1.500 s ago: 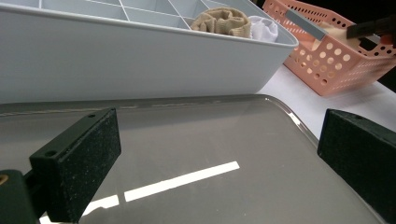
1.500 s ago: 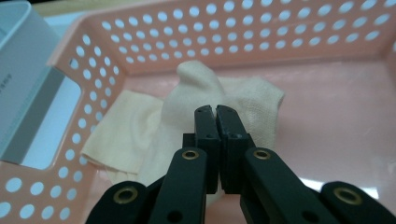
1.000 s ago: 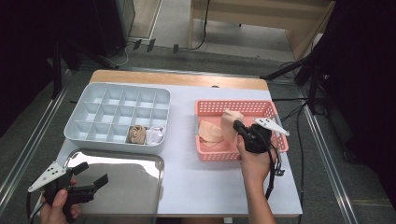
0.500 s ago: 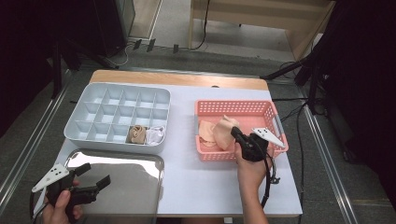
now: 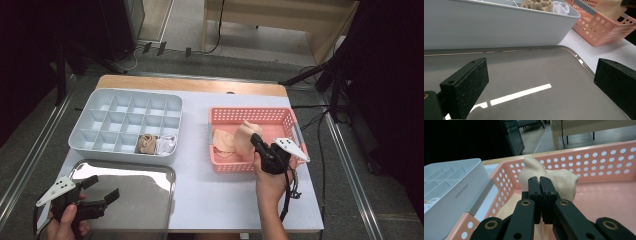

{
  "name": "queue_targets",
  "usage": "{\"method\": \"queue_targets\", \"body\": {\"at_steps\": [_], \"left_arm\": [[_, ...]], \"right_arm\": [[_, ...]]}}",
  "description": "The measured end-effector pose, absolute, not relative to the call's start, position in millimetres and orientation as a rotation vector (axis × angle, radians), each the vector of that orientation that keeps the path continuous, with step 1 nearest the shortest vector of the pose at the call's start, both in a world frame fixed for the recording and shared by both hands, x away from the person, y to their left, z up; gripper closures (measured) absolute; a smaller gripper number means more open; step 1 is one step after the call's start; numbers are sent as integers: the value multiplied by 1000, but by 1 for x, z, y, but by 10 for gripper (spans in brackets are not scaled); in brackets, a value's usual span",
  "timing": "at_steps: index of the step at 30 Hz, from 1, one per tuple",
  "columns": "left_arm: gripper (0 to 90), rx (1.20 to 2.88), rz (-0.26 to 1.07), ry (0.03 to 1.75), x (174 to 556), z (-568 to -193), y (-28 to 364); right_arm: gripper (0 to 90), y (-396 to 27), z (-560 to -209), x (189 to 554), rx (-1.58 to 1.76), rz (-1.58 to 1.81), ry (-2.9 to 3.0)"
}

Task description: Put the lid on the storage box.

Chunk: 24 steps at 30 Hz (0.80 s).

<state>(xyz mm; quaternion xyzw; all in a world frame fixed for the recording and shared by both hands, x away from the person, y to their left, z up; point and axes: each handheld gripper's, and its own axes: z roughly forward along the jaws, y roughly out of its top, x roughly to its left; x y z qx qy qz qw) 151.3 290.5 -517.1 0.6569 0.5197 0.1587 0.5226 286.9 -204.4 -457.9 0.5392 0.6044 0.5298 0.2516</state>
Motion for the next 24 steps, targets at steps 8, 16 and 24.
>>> {"method": "queue_targets", "body": {"at_steps": [8,16,24], "left_arm": [[0,1578,378,1245,151,-517,289],[0,1576,376,1239,150,-516,287],[0,1575,379,1239,150,-515,285]], "right_arm": [[900,-202,-438,272,1413,1488,1630],[900,-205,-415,246,1371,1559,1611],[900,-209,-399,212,1361,1601,1599]]}}
